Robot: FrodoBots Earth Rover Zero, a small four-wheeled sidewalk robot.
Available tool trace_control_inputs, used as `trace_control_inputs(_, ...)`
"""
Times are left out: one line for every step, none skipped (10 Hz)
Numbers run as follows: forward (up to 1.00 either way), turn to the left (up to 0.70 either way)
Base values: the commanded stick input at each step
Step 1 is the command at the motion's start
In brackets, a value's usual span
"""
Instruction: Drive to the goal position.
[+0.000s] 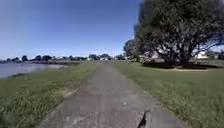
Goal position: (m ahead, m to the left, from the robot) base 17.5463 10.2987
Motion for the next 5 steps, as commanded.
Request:
trace_control_inputs(0.7,0.0)
trace_control_inputs(0.7,0.0)
trace_control_inputs(0.7,0.0)
trace_control_inputs(0.7,0.0)
trace_control_inputs(0.7,0.0)
